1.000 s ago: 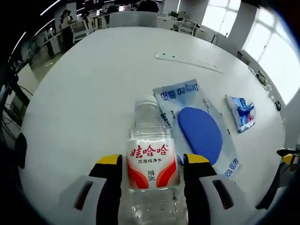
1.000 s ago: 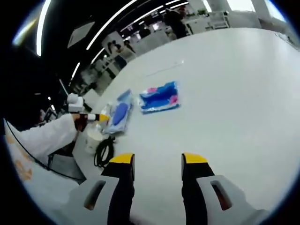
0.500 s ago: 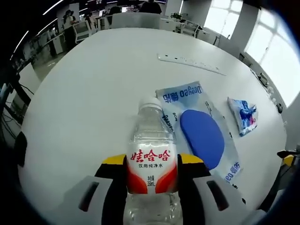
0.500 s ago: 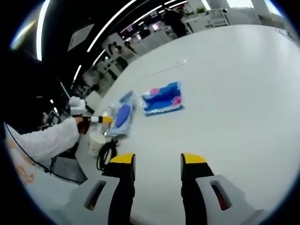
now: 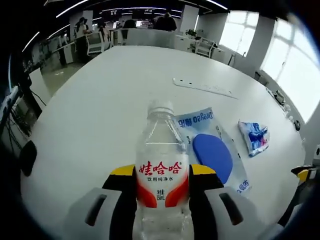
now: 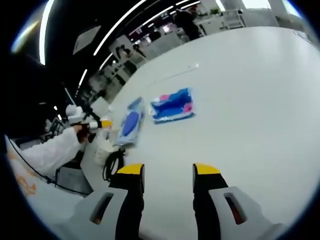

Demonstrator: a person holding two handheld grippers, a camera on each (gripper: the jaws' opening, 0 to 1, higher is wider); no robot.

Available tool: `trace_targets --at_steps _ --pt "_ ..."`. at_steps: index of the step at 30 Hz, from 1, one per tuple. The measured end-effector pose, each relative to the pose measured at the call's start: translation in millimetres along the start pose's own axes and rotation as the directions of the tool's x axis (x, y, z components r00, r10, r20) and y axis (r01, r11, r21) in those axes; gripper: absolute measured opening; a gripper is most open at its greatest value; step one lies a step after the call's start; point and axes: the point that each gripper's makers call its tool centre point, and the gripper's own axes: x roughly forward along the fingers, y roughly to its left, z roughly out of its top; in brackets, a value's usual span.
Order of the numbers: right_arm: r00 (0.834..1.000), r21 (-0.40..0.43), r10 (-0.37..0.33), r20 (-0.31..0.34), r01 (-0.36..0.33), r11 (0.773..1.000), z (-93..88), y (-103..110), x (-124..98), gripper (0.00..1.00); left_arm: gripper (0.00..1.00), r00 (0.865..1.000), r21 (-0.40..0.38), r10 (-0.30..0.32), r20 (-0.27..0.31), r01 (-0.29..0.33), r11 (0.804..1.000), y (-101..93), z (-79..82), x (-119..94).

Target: Arrange the tabletop items into an orderly group along one side of the table until the central work area is clear of visible clutter.

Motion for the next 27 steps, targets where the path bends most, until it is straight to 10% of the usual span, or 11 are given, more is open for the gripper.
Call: trace_targets --at_steps 27 --pt "0.999 -0.015 0.003 -0.040 -0.003 1.000 -7.8 3.8 8.1 0.37 0.38 0.986 0.047 0.061 0.154 -0.069 0.996 56.2 80.8 -1.3"
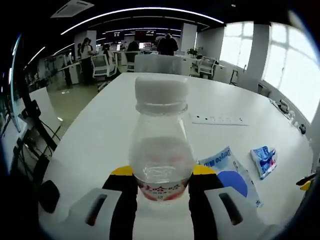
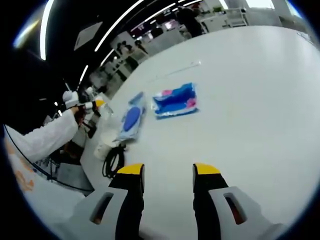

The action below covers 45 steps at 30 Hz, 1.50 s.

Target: Arrange the tabletop items into an orderly group along one side of the table until the central work area is clear of visible clutter.

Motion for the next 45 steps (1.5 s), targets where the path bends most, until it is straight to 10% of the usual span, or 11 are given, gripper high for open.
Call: trace_targets --at_steps 45 --pt "0.999 -0.014 -0.001 -0.054 0.000 1.000 -9.1 2.4 5.1 0.38 0.40 0.998 0.077 -0.059 0.028 0.056 0.995 5.4 -12.5 22.0"
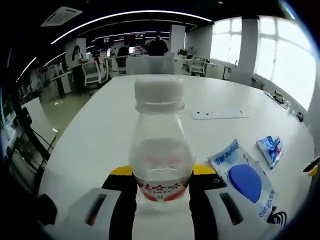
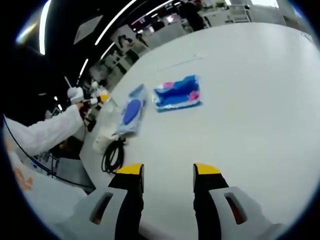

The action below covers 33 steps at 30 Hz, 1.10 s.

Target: Arrange the tabletop items into an orderly group along one side of the table until the central work area is clear of visible clutter.

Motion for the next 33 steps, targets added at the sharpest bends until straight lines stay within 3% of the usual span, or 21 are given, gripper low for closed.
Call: trace_targets --at_steps 20,26,33 --pt "1.000 0.004 0.015 -0.007 -0.015 1.000 -2.1 0.1 3.0 0.38 0.41 1.000 -0.026 -0.017 -0.011 0.016 1.000 2.8 -4.4 -2.3" --pt "1.000 0.002 0.017 -0.007 -0.017 1.000 -2.5 0.7 2.3 0.38 0.47 0.999 -0.029 -0.021 -0.026 0.020 0.999 3.4 -6.8 -2.0" --pt "1.000 -0.002 0.026 -0.003 -0.026 1.000 -3.0 4.0 3.0 0.38 0.46 0.999 -0.026 0.016 -0.046 -0.018 1.000 4.6 -6.3 -9.3"
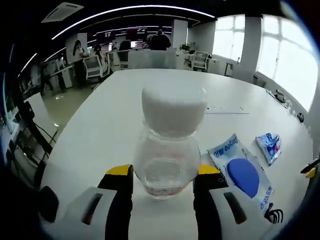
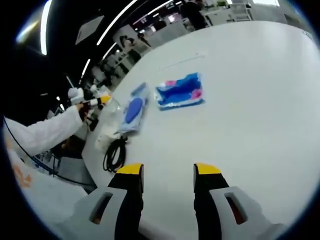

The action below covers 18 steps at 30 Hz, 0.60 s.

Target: Arrange the tabletop items into an orderly group along one side of the table until the central work area is clear of visible clutter.

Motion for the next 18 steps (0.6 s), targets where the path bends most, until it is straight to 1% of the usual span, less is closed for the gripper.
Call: trace_targets --at_steps 2,3,6,9,13,18 --pt "1.000 -0.003 0.001 -0.002 -0.001 1.000 -0.9 -0.1 0.3 0.38 0.44 1.000 0.000 0.002 0.000 -0.002 1.000 -0.6 1.7 -0.2" --pt "1.000 -0.004 0.002 -0.002 -0.002 1.000 -1.2 0.1 0.3 0.38 0.41 1.000 0.011 0.003 -0.005 -0.003 1.000 -1.2 1.6 0.7" --pt "1.000 -0.004 0.003 0.000 -0.003 1.000 -1.7 -0.2 -0.7 0.38 0.40 1.000 0.035 -0.001 -0.003 0.002 0.999 -2.9 1.9 2.0" --pt "1.000 -0.002 -0.001 0.009 0.001 1.000 -0.4 -1.9 -3.6 0.38 0.40 1.000 0.056 -0.019 0.004 0.019 0.998 -5.3 2.3 1.6" --pt "1.000 0.010 -0.005 0.019 0.005 1.000 -0.1 -3.8 -5.7 0.38 0.39 0.999 0.047 -0.031 0.029 0.030 0.998 -6.7 5.3 1.9" --pt "1.000 0.011 -0.005 0.019 0.004 1.000 -1.2 -2.5 -5.4 0.38 0.40 0.999 0.064 -0.038 0.035 0.036 0.997 -7.1 4.3 1.5"
